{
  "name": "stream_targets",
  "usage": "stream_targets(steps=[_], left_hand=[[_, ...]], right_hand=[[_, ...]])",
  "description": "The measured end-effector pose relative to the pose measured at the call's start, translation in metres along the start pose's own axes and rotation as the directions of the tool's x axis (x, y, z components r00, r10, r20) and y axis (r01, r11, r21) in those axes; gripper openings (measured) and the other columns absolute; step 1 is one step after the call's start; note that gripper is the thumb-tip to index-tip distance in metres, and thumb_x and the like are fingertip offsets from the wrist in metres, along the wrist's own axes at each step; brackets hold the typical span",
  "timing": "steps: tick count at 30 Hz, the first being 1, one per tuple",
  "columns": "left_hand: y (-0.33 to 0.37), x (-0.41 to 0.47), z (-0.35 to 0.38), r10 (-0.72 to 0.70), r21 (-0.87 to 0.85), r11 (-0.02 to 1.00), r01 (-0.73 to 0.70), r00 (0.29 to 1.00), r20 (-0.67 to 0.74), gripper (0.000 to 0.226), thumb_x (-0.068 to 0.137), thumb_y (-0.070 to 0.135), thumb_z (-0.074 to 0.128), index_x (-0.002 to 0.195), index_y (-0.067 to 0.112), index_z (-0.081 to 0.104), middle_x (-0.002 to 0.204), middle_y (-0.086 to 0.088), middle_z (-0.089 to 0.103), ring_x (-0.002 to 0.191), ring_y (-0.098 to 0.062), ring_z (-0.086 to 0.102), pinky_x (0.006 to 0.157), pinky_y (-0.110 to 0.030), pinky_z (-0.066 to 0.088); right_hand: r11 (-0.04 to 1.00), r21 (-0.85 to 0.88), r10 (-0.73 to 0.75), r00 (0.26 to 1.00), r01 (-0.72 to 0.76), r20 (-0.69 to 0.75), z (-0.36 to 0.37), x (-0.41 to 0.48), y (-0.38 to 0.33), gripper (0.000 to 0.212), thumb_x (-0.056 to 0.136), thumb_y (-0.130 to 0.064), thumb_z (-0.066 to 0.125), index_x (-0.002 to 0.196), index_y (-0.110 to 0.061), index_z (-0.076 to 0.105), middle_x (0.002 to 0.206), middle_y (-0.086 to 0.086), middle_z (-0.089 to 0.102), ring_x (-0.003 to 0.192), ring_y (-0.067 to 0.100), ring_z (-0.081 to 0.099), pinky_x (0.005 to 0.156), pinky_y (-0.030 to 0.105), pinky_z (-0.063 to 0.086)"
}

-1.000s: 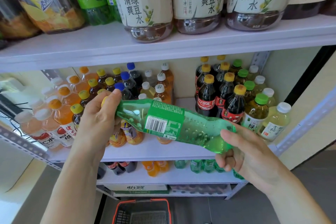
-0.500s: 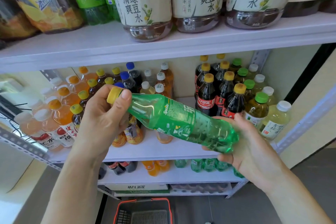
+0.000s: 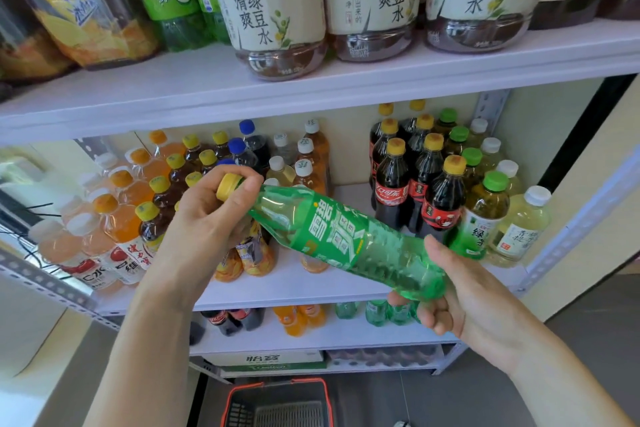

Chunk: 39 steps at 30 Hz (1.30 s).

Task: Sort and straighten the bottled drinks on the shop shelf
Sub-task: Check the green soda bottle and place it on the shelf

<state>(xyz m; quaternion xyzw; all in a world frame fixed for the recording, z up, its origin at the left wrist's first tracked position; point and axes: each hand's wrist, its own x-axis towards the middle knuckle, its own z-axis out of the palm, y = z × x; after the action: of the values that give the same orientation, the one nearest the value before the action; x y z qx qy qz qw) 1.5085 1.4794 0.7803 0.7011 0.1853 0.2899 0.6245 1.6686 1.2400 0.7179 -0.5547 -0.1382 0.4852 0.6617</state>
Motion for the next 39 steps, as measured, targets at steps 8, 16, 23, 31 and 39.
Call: stream_targets(steps=[8,16,23,31,39], left_hand=[[0.002,-0.011,-0.017,0.100,-0.089,0.992,-0.085,0.980,0.172,0.042,0.081,0.053,0.073,0.104,0.019,0.065,0.059,0.005,0.033,0.050,-0.012,0.026,0.045,-0.019,0.029],[0.007,-0.023,-0.029,0.164,0.029,0.986,-0.164,0.986,0.030,0.044,0.078,0.066,0.067,0.084,0.022,0.063,0.055,0.008,0.036,0.048,-0.012,0.030,0.043,-0.021,0.026],[0.000,-0.016,-0.036,0.139,0.127,0.980,-0.153,0.984,0.110,0.021,0.080,0.052,0.065,0.084,0.031,0.065,0.062,0.018,0.052,0.053,0.000,0.045,0.047,-0.010,0.038],[0.015,-0.009,-0.017,0.230,0.027,0.964,-0.265,0.882,0.412,0.024,0.090,0.033,0.068,0.111,0.024,0.062,0.059,0.015,0.054,0.045,-0.007,0.039,0.043,-0.014,0.037],[0.025,0.018,0.051,0.393,0.521,0.784,-0.337,0.919,0.003,0.042,0.084,0.058,0.062,0.072,0.018,0.054,0.052,0.013,0.047,0.046,-0.004,0.038,0.046,-0.016,0.030]], right_hand=[[0.976,0.190,0.119,0.991,-0.105,-0.063,0.023,-0.002,0.016,0.061,0.064,-0.058,0.068,0.101,-0.010,0.073,0.091,0.024,0.071,0.060,0.025,0.066,0.038,0.024,0.048],[0.921,0.357,-0.152,0.987,0.157,-0.044,0.052,-0.018,0.043,0.052,0.069,-0.006,0.073,0.118,-0.019,0.065,0.112,0.018,0.068,0.091,0.036,0.067,0.062,0.032,0.059],[0.935,0.318,-0.118,0.984,0.156,-0.137,0.064,-0.038,0.065,0.062,0.059,-0.033,0.092,0.113,-0.016,0.067,0.095,0.018,0.069,0.062,0.029,0.067,0.046,0.025,0.055],[0.892,0.451,0.118,0.982,-0.039,-0.150,0.038,-0.034,0.063,0.071,0.071,-0.059,0.066,0.122,-0.010,0.066,0.109,0.023,0.070,0.088,0.033,0.072,0.053,0.035,0.059],[0.882,0.452,-0.090,0.989,0.135,-0.119,0.002,-0.012,0.054,0.036,0.087,-0.017,0.061,0.122,-0.011,0.057,0.123,0.025,0.064,0.096,0.048,0.067,0.059,0.031,0.060]])
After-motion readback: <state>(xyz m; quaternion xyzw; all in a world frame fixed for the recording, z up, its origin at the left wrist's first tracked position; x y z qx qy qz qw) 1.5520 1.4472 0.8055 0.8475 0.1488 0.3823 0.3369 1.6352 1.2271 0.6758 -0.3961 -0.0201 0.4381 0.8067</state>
